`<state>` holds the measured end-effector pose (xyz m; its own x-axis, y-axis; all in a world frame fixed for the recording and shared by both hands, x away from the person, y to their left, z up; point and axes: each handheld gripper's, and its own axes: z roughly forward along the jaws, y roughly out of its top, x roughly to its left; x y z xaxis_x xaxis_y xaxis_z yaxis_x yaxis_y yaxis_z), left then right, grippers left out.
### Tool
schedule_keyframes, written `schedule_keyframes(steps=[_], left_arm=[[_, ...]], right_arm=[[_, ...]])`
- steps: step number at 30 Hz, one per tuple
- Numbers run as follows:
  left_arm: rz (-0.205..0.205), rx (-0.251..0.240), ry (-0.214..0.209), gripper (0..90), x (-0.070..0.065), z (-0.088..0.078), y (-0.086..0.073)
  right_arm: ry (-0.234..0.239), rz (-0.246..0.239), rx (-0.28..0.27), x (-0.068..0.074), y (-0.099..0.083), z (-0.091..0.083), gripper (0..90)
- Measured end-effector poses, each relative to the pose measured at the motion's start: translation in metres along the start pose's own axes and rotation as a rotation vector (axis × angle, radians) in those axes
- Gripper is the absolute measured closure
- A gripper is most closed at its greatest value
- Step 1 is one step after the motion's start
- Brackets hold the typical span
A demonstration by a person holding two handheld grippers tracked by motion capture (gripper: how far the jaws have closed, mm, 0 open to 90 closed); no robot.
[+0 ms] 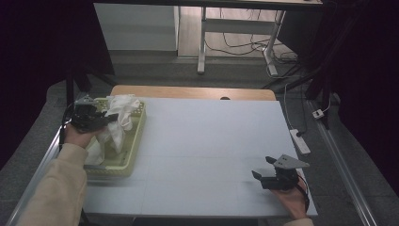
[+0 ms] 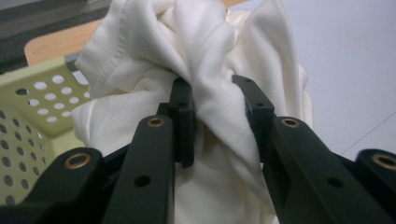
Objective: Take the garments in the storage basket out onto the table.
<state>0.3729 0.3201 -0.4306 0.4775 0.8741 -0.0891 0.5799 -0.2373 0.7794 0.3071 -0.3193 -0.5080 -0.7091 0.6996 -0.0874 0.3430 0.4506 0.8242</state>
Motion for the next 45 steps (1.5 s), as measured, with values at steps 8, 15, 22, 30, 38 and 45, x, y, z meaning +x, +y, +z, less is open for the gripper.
schedule_keyframes(steps=[8, 15, 22, 30, 38, 45], left_arm=[[0.003, -0.070, -0.001, 70.8, -0.002, -0.019, 0.009], [0.004, -0.114, -0.005, 70.9, -0.003, -0.029, 0.016], [0.006, -0.154, -0.006, 70.9, -0.007, -0.037, 0.023], [0.007, -0.187, -0.021, 70.9, -0.014, -0.047, 0.033], [-0.003, -0.240, -0.046, 70.8, -0.018, -0.059, 0.044], [-0.019, -0.272, -0.064, 70.9, -0.020, -0.063, 0.048]], right_arm=[[-0.001, -0.001, 0.001, 0.000, 0.000, 0.000, 19.3], [-0.003, 0.000, 0.001, 0.000, 0.000, 0.000, 19.3], [-0.003, 0.000, 0.002, 0.000, 0.000, 0.000, 19.4], [-0.002, -0.002, 0.000, 0.000, 0.000, 0.000, 19.5], [-0.002, 0.001, -0.007, -0.001, 0.000, -0.001, 19.5], [-0.003, -0.002, 0.001, 0.000, 0.000, 0.000, 19.5]])
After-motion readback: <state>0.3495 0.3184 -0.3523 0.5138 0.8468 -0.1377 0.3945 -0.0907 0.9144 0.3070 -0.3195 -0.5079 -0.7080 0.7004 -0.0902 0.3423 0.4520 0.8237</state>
